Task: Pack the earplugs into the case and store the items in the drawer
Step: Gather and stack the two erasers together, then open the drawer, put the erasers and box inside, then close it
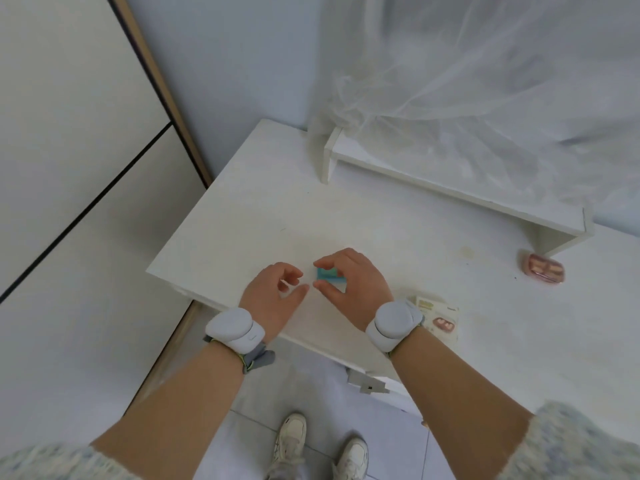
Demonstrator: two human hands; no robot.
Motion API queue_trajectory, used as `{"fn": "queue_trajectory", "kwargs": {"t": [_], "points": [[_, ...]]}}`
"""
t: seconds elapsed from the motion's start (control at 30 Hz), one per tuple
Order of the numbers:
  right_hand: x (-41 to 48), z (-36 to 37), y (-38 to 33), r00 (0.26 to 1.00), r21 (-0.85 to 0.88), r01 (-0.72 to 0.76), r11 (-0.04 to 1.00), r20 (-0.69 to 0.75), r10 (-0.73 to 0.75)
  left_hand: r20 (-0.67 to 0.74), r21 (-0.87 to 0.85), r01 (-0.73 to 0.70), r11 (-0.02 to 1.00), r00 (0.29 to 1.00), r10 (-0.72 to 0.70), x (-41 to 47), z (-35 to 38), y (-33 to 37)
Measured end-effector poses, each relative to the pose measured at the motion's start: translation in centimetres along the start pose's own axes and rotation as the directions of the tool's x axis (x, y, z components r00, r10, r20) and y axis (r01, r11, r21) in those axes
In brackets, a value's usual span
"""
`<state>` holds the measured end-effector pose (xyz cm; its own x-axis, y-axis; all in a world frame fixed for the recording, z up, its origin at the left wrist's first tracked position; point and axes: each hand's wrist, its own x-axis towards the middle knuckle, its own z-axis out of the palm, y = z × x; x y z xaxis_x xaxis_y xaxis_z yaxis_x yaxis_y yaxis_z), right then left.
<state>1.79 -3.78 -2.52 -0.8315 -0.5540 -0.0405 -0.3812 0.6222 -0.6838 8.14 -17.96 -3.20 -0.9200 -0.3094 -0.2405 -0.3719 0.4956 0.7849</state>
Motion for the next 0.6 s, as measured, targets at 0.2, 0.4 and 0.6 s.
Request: {"fn": "queue_trajectory", "kwargs": {"t": [0.2, 0.4, 0.6], "points": [[-1.4, 2.7, -0.7, 0.987, 0.004, 0.009, 1.000, 0.159, -0.009, -0.121, -0.123, 0.226, 0.966, 0.963, -0.240, -4.1, 0.4, -4.7], [-1.1, 4.6, -0.7, 0.980, -0.040, 0.048, 0.998, 0.196, -0.039, -0.208, -0.145, 0.365, 0.920, 0.898, -0.388, -4.4, 3.1, -8.3], [0.0, 6.0, -1.3, 0.970, -0.172, 0.093, 0.981, 0.239, -0.050, -0.144, -0.147, 0.383, 0.912, 0.904, -0.403, -1.9, 4.0, -9.3]]}}
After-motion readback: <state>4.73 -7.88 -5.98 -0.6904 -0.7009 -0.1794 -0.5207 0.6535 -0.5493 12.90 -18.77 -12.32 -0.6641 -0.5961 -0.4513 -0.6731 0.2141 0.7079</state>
